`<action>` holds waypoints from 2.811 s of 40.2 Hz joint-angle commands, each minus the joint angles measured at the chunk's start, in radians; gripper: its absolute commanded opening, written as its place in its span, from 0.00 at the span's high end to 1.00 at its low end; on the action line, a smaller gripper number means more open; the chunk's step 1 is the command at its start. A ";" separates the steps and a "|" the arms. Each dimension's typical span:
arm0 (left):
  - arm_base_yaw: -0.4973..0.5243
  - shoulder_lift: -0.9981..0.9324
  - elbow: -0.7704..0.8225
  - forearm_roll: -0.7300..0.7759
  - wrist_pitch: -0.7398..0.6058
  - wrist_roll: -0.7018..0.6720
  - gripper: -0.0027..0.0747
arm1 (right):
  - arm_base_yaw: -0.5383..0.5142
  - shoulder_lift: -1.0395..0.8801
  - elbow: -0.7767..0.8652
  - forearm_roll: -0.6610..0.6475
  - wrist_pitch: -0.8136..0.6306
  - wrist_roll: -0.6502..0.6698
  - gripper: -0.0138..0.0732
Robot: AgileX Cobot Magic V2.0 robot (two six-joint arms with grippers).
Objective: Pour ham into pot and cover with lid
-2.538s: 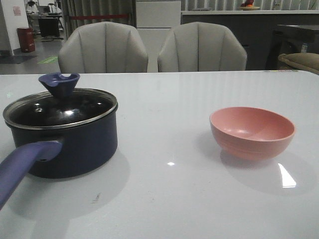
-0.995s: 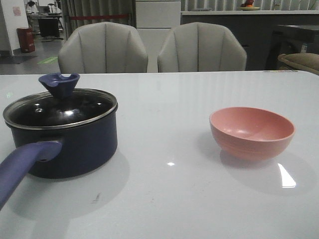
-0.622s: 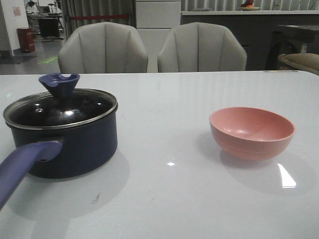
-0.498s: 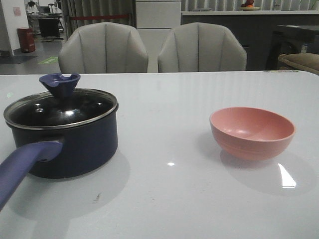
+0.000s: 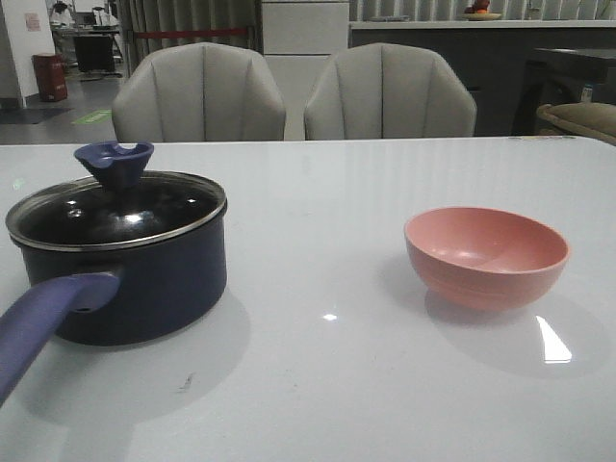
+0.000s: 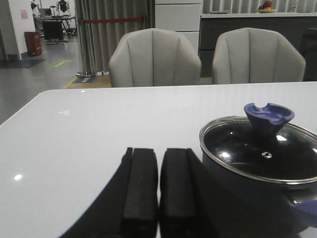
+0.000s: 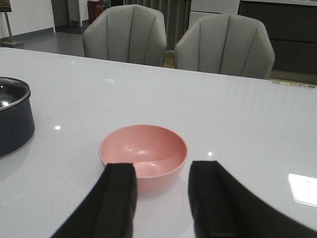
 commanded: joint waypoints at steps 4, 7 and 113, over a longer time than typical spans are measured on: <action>-0.010 -0.020 0.022 0.000 -0.086 -0.014 0.82 | -0.001 0.011 -0.027 0.000 -0.075 -0.008 0.40; -0.010 -0.020 0.022 0.000 -0.086 -0.014 0.82 | -0.001 0.011 -0.027 0.000 -0.075 -0.008 0.40; -0.010 -0.020 0.022 0.000 -0.086 -0.014 0.82 | -0.125 -0.078 0.079 -0.296 -0.214 0.257 0.67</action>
